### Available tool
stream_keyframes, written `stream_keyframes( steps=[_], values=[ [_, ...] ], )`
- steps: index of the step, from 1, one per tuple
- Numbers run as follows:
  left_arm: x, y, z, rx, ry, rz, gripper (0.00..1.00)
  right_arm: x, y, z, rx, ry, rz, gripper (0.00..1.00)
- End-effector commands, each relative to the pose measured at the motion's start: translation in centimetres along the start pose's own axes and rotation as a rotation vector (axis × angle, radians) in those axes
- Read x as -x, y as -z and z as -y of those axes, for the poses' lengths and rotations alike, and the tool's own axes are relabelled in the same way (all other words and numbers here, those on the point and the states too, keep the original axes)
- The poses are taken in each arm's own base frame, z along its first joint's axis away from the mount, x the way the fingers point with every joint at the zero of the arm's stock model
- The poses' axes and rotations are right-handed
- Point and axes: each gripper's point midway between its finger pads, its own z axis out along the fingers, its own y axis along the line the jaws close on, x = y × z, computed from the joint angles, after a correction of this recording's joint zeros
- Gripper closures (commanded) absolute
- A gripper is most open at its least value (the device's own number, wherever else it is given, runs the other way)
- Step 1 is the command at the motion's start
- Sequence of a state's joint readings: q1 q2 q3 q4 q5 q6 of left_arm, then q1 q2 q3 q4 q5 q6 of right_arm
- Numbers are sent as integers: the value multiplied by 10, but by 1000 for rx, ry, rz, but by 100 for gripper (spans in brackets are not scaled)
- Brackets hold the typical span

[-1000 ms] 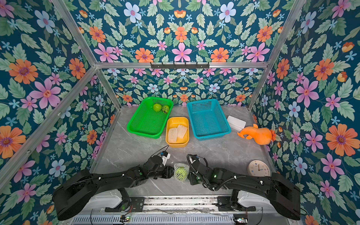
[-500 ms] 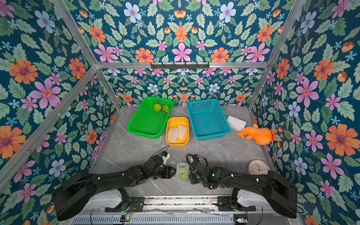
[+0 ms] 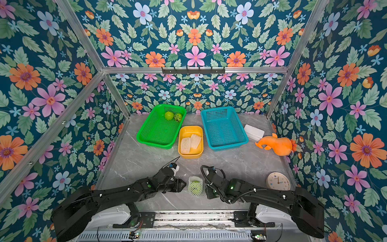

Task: Sleeve custard apples in foam nets
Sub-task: Put on the foam net on the custard apple.

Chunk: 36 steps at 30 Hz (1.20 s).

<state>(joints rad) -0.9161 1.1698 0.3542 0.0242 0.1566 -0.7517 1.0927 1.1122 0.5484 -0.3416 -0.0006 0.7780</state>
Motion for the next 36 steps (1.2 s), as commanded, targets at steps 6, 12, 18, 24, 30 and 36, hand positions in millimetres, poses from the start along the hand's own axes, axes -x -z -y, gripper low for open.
stream_keyframes(
  steps=[6, 12, 18, 24, 30, 36],
  values=[
    [-1, 33, 32, -183, -120, 23, 44, 12, -2, -9, -30, 43, 21, 69],
    [8, 30, 46, -243, -100, 46, 44, 20, -2, -4, -56, 10, 73, 72],
    [3, 9, 43, -226, -80, 1, 44, 19, -9, -7, -29, 4, 76, 72],
    [-2, -1, 44, -235, -75, -27, 45, 14, -22, -9, -12, 3, 51, 72],
    [-20, -14, 34, -210, -67, -105, 47, 5, -32, -3, -32, -2, 10, 73],
    [-28, -20, 22, -159, -75, -137, 47, 5, -36, -2, -35, -10, 14, 73]
  ],
)
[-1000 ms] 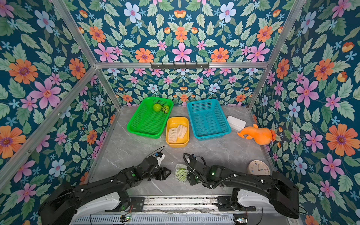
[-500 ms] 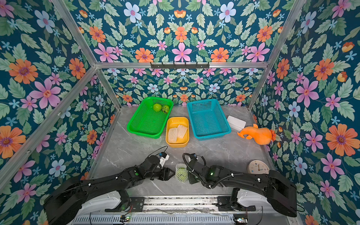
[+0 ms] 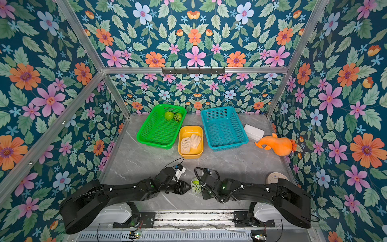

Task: Sleeve custard apples in foam nets
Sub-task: Put on the foam net on the custard apple, then pick up the custard apple from the center of the board.

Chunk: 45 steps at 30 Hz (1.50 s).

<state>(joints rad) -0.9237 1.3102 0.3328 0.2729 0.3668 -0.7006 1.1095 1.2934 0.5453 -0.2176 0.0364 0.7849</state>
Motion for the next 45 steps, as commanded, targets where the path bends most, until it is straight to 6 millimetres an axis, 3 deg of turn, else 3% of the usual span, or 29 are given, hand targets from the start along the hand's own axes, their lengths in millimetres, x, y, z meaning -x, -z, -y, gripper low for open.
stream_keyframes(
  steps=[1, 5, 8, 13, 18, 25, 30, 35, 40, 45],
  values=[
    [-14, -1, -14, 59, 8, -54, 47, 9, 0, -9, 29, -18, 34, 73],
    [-12, 3, -20, 103, 9, -40, 47, 8, 6, -5, 14, -18, 31, 72],
    [-6, 13, -28, 156, 8, -2, 47, 7, 17, 2, -7, -12, 44, 65],
    [5, 19, -29, 173, 8, 47, 46, 5, 26, 11, 9, -8, 40, 41],
    [5, 11, -26, 156, 12, 23, 46, 4, 35, 15, 4, 13, 46, 34],
    [3, 15, -37, 218, 27, 22, 46, 23, 64, -4, 89, 93, 133, 1],
    [7, 29, -58, 293, 65, 54, 46, 42, 66, -22, 91, 140, 164, 1],
    [17, 42, -66, 314, 86, 102, 45, 62, 59, -38, 30, 176, 174, 12],
    [21, 48, -69, 313, 100, 137, 45, 63, 49, -39, -59, 179, 144, 18],
    [22, 48, -68, 293, 110, 152, 45, 57, 38, -50, -20, 177, 128, 21]
  ],
)
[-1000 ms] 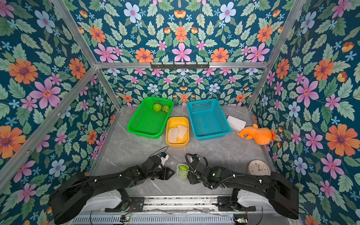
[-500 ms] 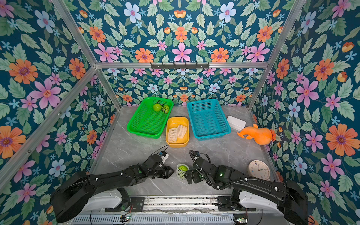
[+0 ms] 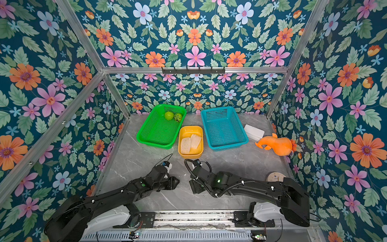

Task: Sleeve custard apples in foam nets
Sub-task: Pick up the custard apple from the center of the board.

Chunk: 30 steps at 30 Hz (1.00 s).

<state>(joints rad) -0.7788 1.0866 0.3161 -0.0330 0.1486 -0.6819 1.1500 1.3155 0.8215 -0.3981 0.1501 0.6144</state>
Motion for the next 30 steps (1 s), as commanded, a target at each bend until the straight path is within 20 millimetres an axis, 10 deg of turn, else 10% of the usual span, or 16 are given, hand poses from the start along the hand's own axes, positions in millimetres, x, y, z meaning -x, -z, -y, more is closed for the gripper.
stream_keyframes(
  steps=[1, 11, 15, 30],
  values=[
    [2, 0, 0, -1, 3, 12, 45, 0, -6, -2, 0, -23, 7, 22],
    [7, 3, 7, -36, 15, 34, 45, -9, -31, -9, 11, -7, -45, 22],
    [12, 5, 9, -45, 22, 58, 45, -3, -19, -10, 34, -9, -10, 1],
    [30, 1, 12, -60, 58, 104, 45, -16, -13, -12, 198, 229, 253, 1]
  ],
)
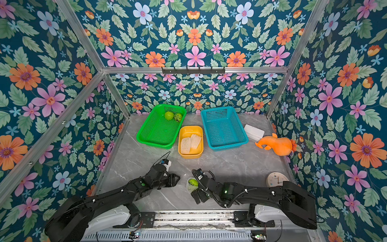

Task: Sleeve custard apples in foam nets
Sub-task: Pick up the custard apple from the center of the board.

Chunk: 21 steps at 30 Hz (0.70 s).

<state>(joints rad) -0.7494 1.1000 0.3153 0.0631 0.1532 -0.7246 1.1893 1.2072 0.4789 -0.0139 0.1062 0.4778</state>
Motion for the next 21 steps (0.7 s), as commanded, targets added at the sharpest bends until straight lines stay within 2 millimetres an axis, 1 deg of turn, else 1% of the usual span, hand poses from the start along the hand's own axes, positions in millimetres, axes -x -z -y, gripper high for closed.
stream_keyframes(
  steps=[1, 5, 9, 13, 21],
  values=[
    [11, 0, 6, -19, 3, 33, 45, 32, 3, -13, 52, 118, 166, 1],
    [13, 0, 6, -14, 6, 33, 45, 33, 0, -20, 92, 227, 217, 1],
    [15, 1, 7, -8, 5, 34, 45, 31, -9, -18, 78, 303, 224, 1],
    [14, 0, 4, 1, 10, 30, 45, 37, -16, -17, 58, 311, 262, 1],
    [14, -4, 4, 8, 8, 18, 45, 42, -29, -9, -1, 313, 242, 2]
  ],
)
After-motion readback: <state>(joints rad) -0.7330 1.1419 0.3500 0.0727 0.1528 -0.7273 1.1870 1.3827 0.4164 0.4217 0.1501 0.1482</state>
